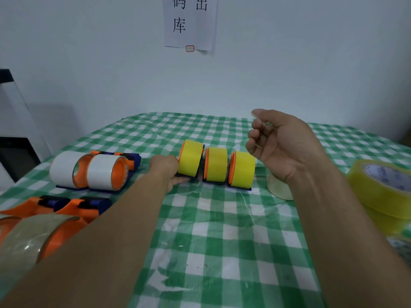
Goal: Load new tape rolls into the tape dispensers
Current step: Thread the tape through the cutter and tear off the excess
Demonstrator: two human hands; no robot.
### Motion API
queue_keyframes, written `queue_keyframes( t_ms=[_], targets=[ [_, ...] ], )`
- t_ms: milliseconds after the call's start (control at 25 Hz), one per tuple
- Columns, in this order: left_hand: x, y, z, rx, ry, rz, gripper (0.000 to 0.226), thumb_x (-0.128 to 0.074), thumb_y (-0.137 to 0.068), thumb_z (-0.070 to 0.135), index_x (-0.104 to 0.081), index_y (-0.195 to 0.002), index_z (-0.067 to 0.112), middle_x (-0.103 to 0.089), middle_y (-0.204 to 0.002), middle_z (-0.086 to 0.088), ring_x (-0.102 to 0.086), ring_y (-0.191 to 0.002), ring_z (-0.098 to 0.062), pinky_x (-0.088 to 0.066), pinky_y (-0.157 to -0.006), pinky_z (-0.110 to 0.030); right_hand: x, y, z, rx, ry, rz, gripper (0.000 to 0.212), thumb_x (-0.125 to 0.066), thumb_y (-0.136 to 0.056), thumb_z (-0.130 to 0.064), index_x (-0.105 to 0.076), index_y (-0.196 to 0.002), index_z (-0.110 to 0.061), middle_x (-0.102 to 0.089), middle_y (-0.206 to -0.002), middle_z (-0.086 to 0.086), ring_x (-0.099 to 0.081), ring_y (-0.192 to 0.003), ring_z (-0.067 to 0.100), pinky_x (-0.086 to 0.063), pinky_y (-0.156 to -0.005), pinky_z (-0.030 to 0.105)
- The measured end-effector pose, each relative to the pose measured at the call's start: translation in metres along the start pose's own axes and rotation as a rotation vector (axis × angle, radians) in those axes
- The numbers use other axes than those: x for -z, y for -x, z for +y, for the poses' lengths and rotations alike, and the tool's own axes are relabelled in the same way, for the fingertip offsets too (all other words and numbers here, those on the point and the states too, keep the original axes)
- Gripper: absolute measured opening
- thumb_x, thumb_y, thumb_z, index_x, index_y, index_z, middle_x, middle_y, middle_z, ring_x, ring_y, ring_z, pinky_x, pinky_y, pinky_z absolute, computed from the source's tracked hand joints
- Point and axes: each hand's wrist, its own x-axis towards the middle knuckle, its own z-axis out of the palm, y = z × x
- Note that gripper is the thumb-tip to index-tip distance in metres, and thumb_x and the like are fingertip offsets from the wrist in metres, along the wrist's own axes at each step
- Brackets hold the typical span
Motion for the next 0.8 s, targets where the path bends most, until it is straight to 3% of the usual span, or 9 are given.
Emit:
queue_keyframes(
  t_ms=[160,280,520,800],
  targets=[
    [-0.002,-0.0026,-0.0029,-0.009,-0.017,0.006,0.035,-0.043,-0.1,-0.007,-0.042,-0.135,-0.003,-0.063,-0.114,-0.022,-0.069,-0.085,-0.032,-0.06,-0.05,-0.043,-0.0011,-0.0008,0.0026,-0.003,0.014,-0.018,0.006,-0.066,-0.091,-0.01,-0.063,-0.087,-0.012,-0.055,-0.063,-0.001,-0.052,-0.052,0.011,-0.049,-0.051,0.026],
    [-0.0022,-0.0058,-0.0037,-0.007,-0.041,0.002,0.038,-0.044,-0.099,-0.007,-0.04,-0.137,-0.005,-0.062,-0.119,-0.023,-0.07,-0.086,-0.032,-0.059,-0.046,-0.04,-0.0012,-0.0013,0.0026,0.004,0.024,-0.018,0.006,-0.066,-0.091,-0.01,-0.063,-0.086,-0.012,-0.055,-0.064,-0.001,-0.052,-0.052,0.011,-0.049,-0.052,0.026],
    [-0.0005,-0.0091,-0.0024,0.007,-0.065,-0.017,0.032,-0.045,-0.098,-0.008,-0.045,-0.13,-0.006,-0.065,-0.113,-0.024,-0.071,-0.086,-0.034,-0.058,-0.044,-0.039,-0.0022,-0.0024,0.004,0.001,0.034,-0.015,0.004,-0.066,-0.091,-0.01,-0.064,-0.088,-0.011,-0.057,-0.062,-0.001,-0.053,-0.052,0.011,-0.05,-0.052,0.026],
    [-0.0023,-0.0011,0.0031,0.02,-0.053,-0.068,0.028,-0.039,-0.099,0.002,-0.059,-0.118,0.003,-0.069,-0.103,-0.02,-0.071,-0.088,-0.032,-0.06,-0.049,-0.04,-0.0019,-0.0022,0.0044,0.002,0.039,-0.02,0.004,-0.066,-0.091,-0.01,-0.064,-0.087,-0.012,-0.057,-0.062,-0.002,-0.053,-0.052,0.011,-0.05,-0.053,0.026]
  ],
)
